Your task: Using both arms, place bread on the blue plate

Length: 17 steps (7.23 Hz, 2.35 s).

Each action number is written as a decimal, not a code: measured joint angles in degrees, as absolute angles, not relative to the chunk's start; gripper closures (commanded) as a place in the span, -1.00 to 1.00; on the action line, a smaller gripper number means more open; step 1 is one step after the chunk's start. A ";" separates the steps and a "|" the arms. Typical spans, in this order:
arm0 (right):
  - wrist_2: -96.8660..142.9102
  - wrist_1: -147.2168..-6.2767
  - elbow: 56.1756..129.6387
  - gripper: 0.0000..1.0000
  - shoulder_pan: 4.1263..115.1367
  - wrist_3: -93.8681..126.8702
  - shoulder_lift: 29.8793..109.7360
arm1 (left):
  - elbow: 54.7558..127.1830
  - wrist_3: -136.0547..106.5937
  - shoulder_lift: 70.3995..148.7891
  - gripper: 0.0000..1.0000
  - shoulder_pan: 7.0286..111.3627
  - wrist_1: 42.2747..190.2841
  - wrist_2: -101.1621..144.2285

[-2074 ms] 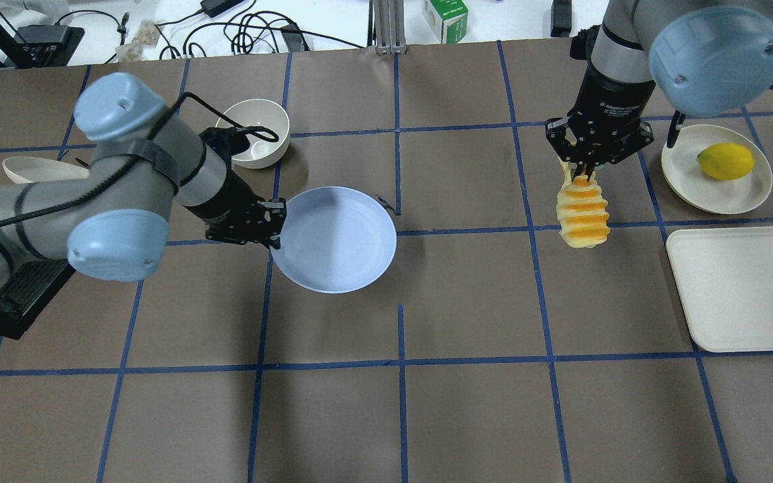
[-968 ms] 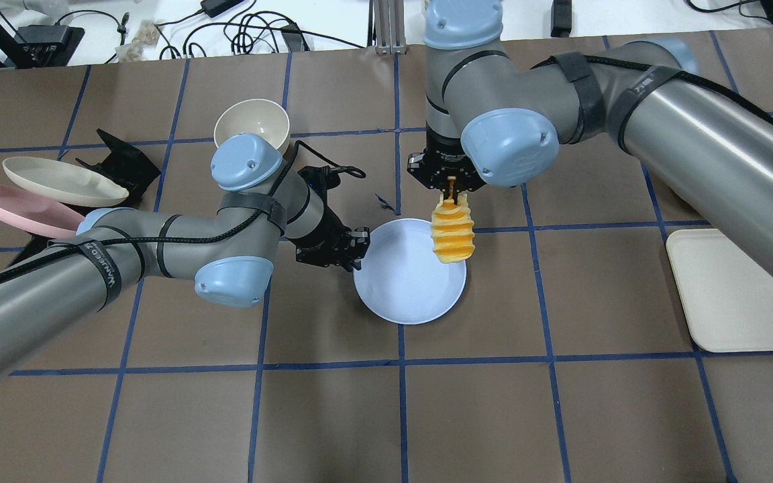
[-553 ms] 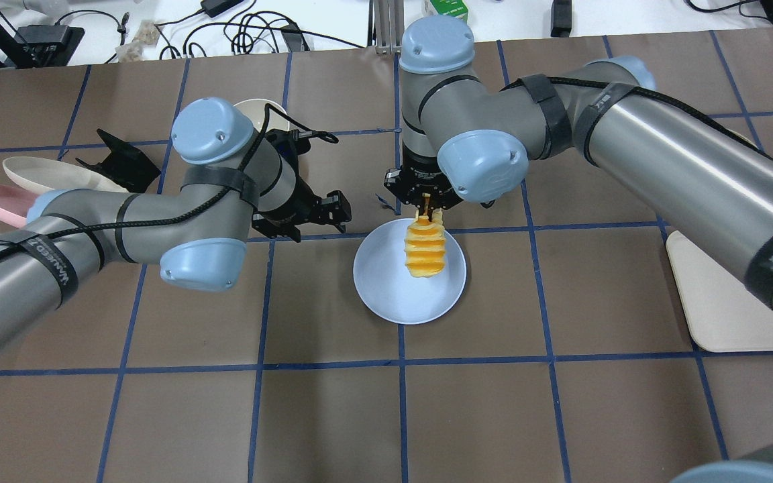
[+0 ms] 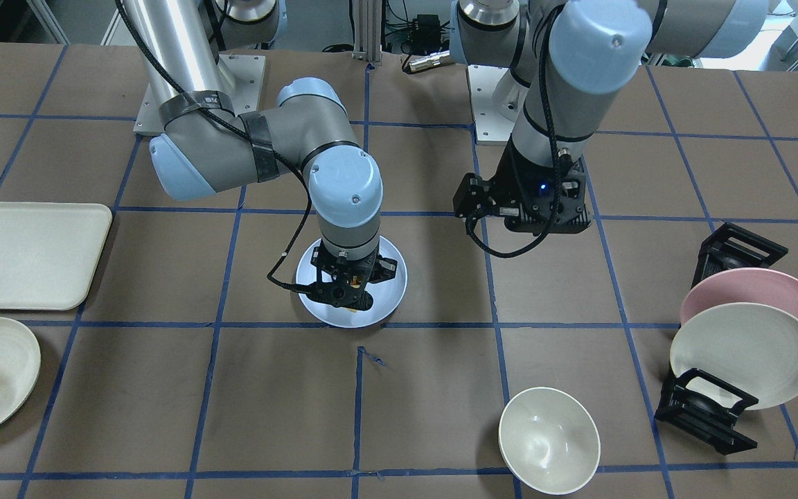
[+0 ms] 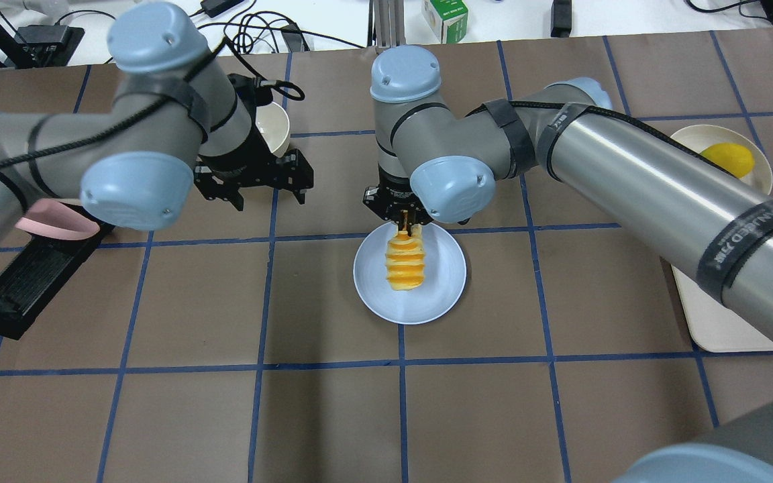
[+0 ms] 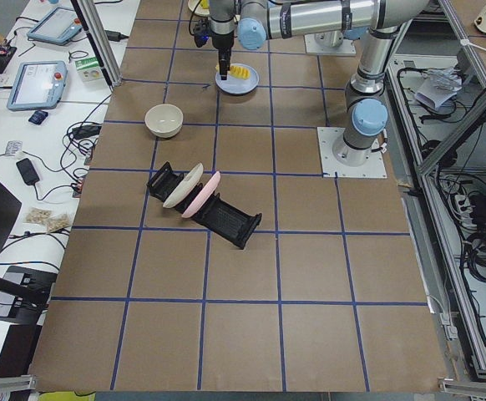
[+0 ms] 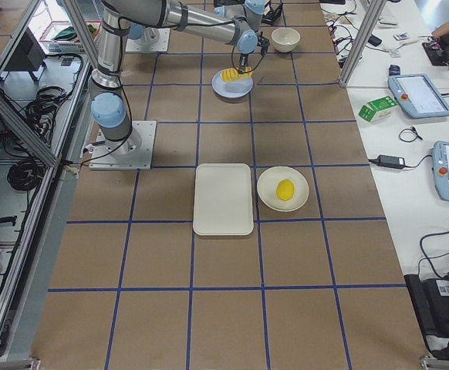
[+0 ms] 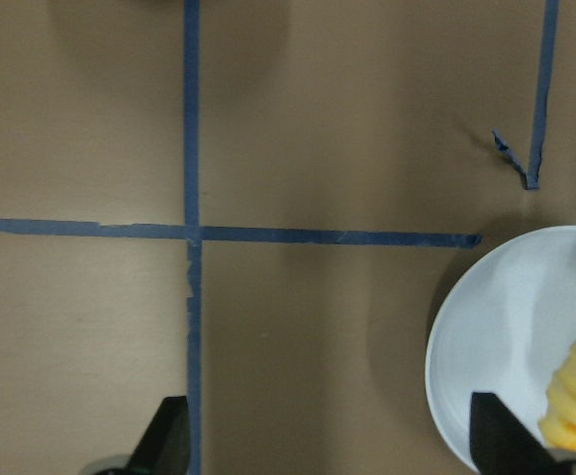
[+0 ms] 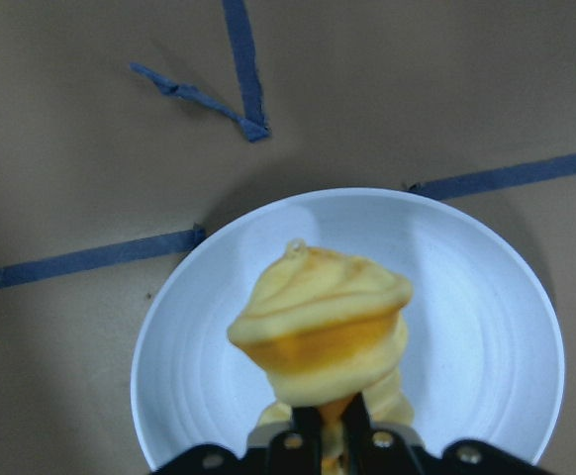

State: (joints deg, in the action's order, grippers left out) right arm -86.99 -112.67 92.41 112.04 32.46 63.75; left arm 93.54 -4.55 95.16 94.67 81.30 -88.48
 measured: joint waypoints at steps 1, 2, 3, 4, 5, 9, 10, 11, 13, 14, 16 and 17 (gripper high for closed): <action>-87.08 -114.13 93.67 -0.72 112.31 32.64 63.55 | 90.43 -3.27 94.07 -1.00 94.61 85.21 -88.71; -87.27 -116.57 94.63 -1.00 112.43 32.80 63.34 | 88.30 -1.16 92.99 -1.00 94.59 87.02 -88.72; -87.61 -117.95 95.05 -1.00 112.46 32.90 63.30 | 87.25 1.19 91.96 -1.00 94.47 87.58 -88.73; -87.84 -118.30 95.09 -1.00 112.49 32.92 63.37 | 87.14 2.29 91.07 -1.00 93.61 87.69 -88.81; -87.95 -118.28 94.94 -1.00 112.48 32.90 63.49 | 87.43 2.09 90.36 -1.00 91.26 87.78 -88.73; -90.25 -112.02 93.62 -1.00 109.27 28.72 69.41 | 89.56 -3.88 89.68 -1.00 87.29 87.91 -88.67; -90.25 -107.68 92.47 -1.00 106.60 25.45 72.82 | 89.97 -4.49 89.68 -1.00 87.61 87.70 -88.64; -90.32 -102.65 91.26 -1.00 103.21 20.75 76.19 | 90.11 -4.64 89.58 -1.00 87.91 87.60 -88.64; -91.43 -92.06 89.17 -1.00 95.59 12.56 83.20 | 89.96 -3.17 89.30 -1.00 88.74 87.55 -88.66; -93.09 -88.45 88.74 -1.00 93.41 10.68 86.68 | 89.81 -1.99 89.44 -1.00 89.38 87.30 -88.67; -92.84 -85.82 88.57 -1.00 91.53 9.59 89.85 | 90.13 -0.94 89.99 -1.00 89.97 86.41 -88.70; -91.30 -85.50 88.73 -1.00 91.13 8.70 90.17 | 90.22 -0.84 90.08 -1.00 90.02 86.28 -88.76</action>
State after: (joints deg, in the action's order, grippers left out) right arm -91.30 -85.50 88.73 91.13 8.70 90.17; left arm 90.22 -0.84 90.08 90.02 86.28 -88.76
